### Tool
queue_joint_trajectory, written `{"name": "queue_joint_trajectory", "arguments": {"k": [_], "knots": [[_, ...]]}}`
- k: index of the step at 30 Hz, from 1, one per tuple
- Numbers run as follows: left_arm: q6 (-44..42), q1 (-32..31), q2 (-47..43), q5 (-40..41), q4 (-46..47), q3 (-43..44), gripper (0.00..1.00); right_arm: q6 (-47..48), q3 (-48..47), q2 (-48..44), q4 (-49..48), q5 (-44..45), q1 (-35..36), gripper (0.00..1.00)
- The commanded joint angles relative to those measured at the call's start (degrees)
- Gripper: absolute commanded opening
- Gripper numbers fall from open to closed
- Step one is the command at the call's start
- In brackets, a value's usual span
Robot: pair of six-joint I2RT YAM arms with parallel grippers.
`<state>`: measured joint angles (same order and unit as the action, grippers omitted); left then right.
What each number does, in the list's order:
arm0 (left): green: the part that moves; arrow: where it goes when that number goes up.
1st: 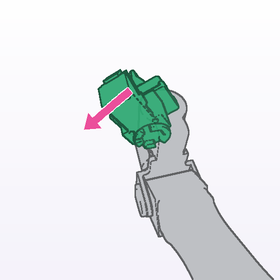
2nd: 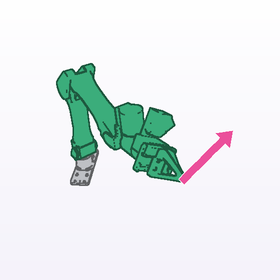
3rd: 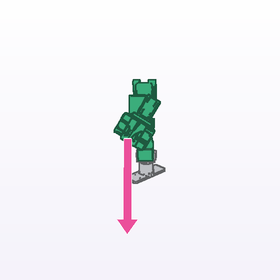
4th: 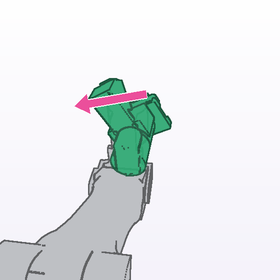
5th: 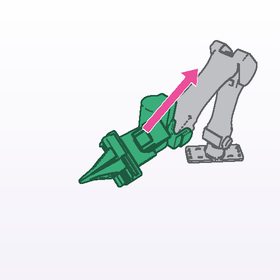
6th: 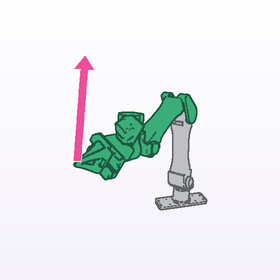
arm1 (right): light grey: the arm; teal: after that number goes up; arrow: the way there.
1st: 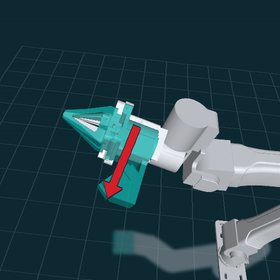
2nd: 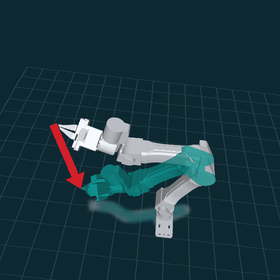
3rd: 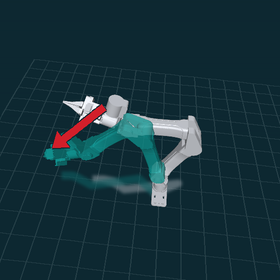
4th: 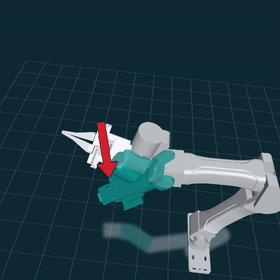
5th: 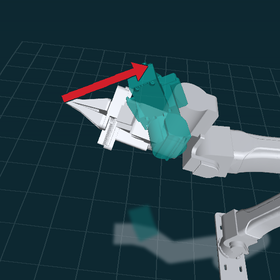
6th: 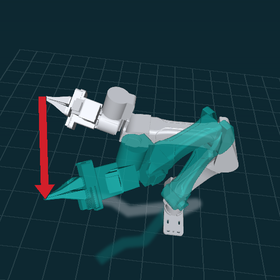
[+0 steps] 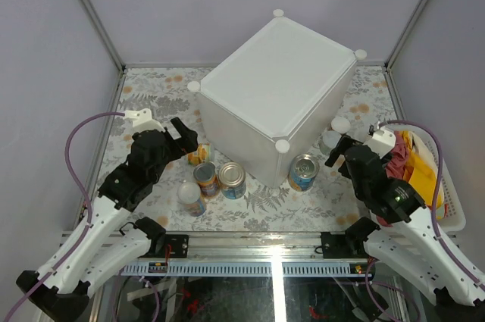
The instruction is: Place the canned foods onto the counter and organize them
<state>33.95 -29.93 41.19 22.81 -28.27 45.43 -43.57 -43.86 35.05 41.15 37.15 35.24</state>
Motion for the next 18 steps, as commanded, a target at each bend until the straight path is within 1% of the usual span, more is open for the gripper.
{"name": "queue_joint_trajectory", "arguments": {"k": [1, 4, 9, 18], "knots": [[1.7, 0.3, -0.6, -5.1, -4.4, 2.5, 1.0, 0.4, -0.5, 0.6, 1.4, 2.6, 0.1, 0.99], [2.3, 0.3, -0.5, -6.8, -5.1, 2.8, 1.0, 1.1, 1.2, -0.9, -0.4, 0.8, 0.1, 0.99], [2.3, 0.3, -0.7, -7.1, -6.4, 2.8, 1.0, 2.4, 4.2, -2.7, -4.1, -4.1, 0.1, 1.0], [2.8, 0.3, -0.8, -8.3, -7.1, 2.7, 1.0, 3.6, 8.1, -1.1, -10.0, -9.6, 0.1, 1.0]]}}
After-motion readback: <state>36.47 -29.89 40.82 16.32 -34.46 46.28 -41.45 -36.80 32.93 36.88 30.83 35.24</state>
